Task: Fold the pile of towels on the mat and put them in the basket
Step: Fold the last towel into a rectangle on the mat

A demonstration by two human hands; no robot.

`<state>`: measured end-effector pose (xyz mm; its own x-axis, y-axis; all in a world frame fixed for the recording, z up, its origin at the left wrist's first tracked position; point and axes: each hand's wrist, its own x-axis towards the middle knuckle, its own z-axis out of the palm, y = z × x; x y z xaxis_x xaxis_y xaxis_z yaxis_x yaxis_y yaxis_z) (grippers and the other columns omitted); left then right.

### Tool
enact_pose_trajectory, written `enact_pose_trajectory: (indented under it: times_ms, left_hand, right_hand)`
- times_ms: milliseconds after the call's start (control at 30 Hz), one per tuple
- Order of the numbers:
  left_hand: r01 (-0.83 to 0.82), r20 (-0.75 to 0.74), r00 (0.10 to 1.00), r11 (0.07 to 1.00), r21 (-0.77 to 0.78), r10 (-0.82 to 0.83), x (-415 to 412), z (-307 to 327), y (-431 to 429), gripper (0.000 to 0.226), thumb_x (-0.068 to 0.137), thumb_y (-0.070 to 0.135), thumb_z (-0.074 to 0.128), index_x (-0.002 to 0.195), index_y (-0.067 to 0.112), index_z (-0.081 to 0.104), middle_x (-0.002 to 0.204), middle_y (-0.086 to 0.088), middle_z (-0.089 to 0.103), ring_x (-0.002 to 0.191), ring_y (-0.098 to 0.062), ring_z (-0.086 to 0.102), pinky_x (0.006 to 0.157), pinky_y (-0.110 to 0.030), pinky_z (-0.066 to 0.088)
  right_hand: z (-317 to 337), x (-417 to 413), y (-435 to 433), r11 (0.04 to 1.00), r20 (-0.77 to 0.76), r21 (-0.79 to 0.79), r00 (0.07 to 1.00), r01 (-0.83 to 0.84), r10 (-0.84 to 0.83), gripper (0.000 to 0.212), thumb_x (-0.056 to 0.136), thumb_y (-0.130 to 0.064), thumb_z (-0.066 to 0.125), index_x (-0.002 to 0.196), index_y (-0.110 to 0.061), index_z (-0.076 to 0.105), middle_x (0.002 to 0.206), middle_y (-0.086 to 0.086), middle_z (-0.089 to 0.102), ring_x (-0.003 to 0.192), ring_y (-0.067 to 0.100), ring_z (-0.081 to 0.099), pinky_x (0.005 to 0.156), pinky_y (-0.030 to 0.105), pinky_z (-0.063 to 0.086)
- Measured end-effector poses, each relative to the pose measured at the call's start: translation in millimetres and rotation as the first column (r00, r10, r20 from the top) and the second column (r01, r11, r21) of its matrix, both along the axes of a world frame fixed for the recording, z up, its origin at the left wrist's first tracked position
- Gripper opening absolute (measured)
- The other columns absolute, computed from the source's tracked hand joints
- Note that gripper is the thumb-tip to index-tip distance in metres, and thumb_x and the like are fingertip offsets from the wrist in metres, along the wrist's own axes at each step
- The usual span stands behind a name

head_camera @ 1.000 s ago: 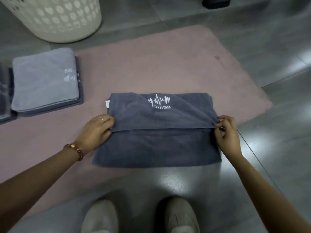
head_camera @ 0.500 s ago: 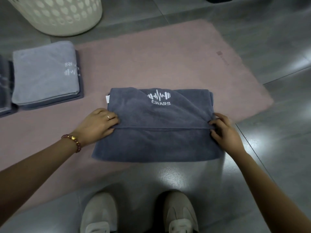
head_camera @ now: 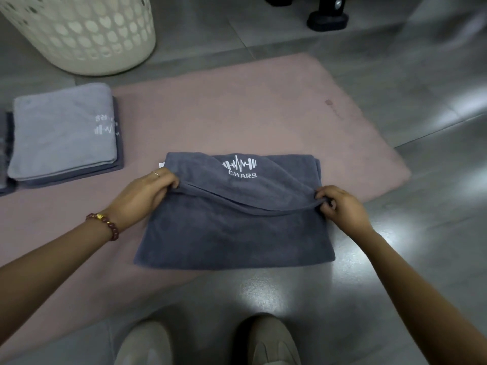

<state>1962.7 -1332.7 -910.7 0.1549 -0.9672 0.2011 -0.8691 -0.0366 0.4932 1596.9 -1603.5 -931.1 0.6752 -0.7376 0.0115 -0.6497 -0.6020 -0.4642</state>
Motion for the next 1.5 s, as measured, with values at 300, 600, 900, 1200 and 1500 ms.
enact_pose_trajectory:
  times_ms: [300, 600, 900, 1200, 1500]
  left_hand:
    - [-0.270, -0.441, 0.864, 0.963, 0.004, 0.244, 45.6, 47.4, -61.2, 0.045, 0.079, -0.014, 0.062, 0.086, 0.031, 0.060, 0.085, 0.031, 0.065, 0.071, 0.010, 0.060, 0.072, -0.006, 0.048]
    - [-0.461, -0.441, 0.852, 0.802, -0.379, 0.282, 98.7, 134.7, -118.5, 0.023, 0.083, -0.008, 0.061, 0.093, 0.012, 0.066, 0.081, 0.041, 0.061, 0.083, 0.017, 0.056, 0.080, -0.003, 0.043]
    - [-0.437, -0.381, 0.869, 0.852, -0.287, 0.317, 131.6, 119.2, -126.2, 0.029, 0.080, -0.012, 0.062, 0.089, 0.016, 0.063, 0.092, 0.001, 0.064, 0.093, -0.001, 0.057, 0.078, -0.006, 0.040]
    - [-0.549, -0.439, 0.779, 0.826, -0.131, 0.448, 189.4, 36.5, -182.8, 0.022, 0.078, -0.015, 0.062, 0.088, 0.005, 0.060, 0.091, -0.009, 0.061, 0.088, -0.015, 0.055, 0.068, -0.002, 0.038]
    - [-0.660, -0.405, 0.685, 0.751, 0.007, 0.606, 219.2, -55.1, -215.4, 0.014, 0.080, -0.009, 0.062, 0.090, 0.002, 0.061, 0.096, -0.018, 0.065, 0.088, -0.021, 0.055, 0.074, -0.020, 0.040]
  right_hand:
    - [59.3, 75.0, -57.3, 0.868, 0.558, 0.456, 0.696, 0.199, -0.452, 0.011, 0.092, 0.001, 0.051, 0.098, -0.003, 0.059, 0.082, -0.003, 0.061, 0.066, -0.012, 0.057, 0.068, 0.008, 0.045]
    - [139.4, 170.3, -99.7, 0.904, 0.771, 0.260, 0.491, 0.340, -0.406, 0.014, 0.098, -0.008, 0.040, 0.103, -0.007, 0.053, 0.097, 0.005, 0.054, 0.092, 0.014, 0.049, 0.071, 0.000, 0.034]
    - [128.2, 196.6, -134.2, 0.921, 0.626, 0.196, 0.681, 0.336, -0.382, 0.022, 0.097, -0.011, 0.044, 0.108, 0.004, 0.058, 0.105, 0.018, 0.061, 0.098, 0.026, 0.054, 0.079, 0.024, 0.033]
    - [67.6, 253.5, -188.0, 0.903, 0.468, 0.220, 0.772, 0.369, -0.429, 0.022, 0.095, -0.010, 0.049, 0.103, 0.003, 0.064, 0.106, 0.021, 0.065, 0.103, 0.034, 0.058, 0.076, 0.022, 0.032]
    - [-7.4, 296.5, -222.9, 0.863, 0.299, 0.305, 0.820, 0.402, -0.487, 0.018, 0.095, -0.013, 0.050, 0.102, 0.001, 0.059, 0.101, 0.021, 0.062, 0.100, 0.032, 0.056, 0.076, 0.027, 0.034]
